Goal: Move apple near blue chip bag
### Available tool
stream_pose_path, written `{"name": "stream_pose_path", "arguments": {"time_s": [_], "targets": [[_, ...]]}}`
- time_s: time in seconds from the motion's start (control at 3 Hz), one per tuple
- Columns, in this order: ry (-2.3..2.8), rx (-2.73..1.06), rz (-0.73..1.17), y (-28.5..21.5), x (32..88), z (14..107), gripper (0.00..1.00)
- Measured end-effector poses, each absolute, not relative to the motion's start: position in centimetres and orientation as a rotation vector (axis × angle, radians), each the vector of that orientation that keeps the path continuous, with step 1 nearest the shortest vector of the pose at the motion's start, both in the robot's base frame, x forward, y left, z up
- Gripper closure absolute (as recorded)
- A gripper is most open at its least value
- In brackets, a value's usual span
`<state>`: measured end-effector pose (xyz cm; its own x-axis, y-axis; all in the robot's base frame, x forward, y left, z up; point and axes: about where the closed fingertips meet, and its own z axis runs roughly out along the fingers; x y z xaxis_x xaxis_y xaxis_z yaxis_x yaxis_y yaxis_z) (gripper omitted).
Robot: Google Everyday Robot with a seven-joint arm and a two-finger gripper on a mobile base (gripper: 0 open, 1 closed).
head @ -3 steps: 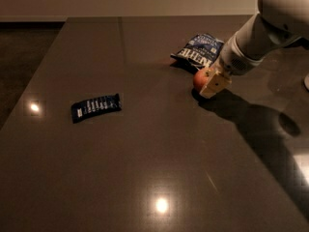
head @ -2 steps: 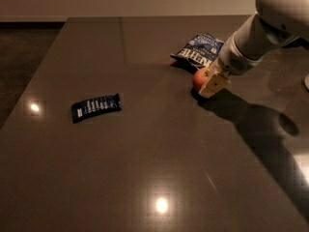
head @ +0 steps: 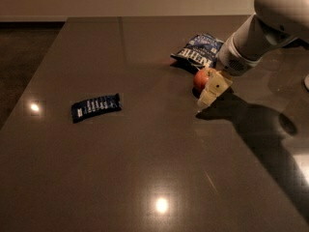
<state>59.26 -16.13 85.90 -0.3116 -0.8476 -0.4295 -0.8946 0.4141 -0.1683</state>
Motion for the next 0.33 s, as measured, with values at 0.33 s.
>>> {"name": "stream_pose_path", "arguments": {"time_s": [0.33], "targets": [[2.221,-1.481,0.139,-16.13,59.26,85.90,0.00]]}}
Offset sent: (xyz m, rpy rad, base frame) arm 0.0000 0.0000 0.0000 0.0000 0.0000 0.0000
